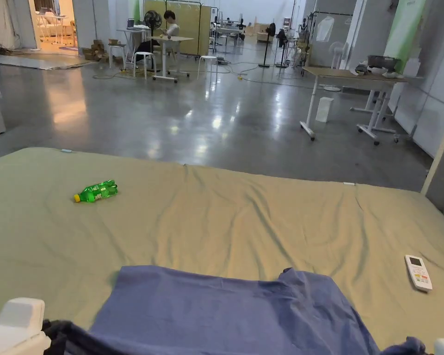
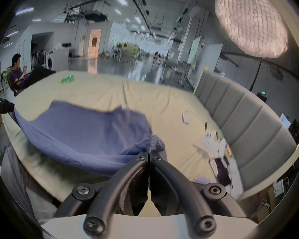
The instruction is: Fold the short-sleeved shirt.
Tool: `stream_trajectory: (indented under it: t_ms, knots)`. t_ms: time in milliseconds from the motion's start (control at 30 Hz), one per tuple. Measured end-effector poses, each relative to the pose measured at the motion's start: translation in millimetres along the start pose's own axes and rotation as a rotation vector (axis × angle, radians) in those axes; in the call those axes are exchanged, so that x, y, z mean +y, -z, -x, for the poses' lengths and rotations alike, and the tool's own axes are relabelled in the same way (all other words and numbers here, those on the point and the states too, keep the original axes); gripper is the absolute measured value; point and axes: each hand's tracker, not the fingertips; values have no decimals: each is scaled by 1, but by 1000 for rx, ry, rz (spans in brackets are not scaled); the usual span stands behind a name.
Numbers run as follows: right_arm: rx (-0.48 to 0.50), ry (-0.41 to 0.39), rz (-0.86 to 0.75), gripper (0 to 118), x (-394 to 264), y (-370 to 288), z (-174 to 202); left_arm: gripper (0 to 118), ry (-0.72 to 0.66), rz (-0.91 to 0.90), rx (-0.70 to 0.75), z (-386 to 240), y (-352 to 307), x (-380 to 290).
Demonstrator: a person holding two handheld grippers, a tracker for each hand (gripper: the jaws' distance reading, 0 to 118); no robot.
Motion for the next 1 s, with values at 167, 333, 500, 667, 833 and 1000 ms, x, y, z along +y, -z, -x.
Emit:
stream_trajectory:
  t_ms: [167,333,500,667,833,1000]
  knots:
    - [42,26,199,1,-58,25,8,6,11,166,7,3,16,-50]
    - [72,-9,354,1,-81,44,16,6,19,279,6,8,36,-67]
    - [69,-27,418,1,-106,70,18,6,77,380,14,-2,46,-74]
    - [64,-55,439,4,-113,70,26,6,123,397,27,-3,56,-82]
    - [22,-77,431,55,-109,65,27,27,183,390,23,-28,37,-75]
    - [-57,-53,306,77,-75,42,19,63,108,262,-28,-21,20,-53]
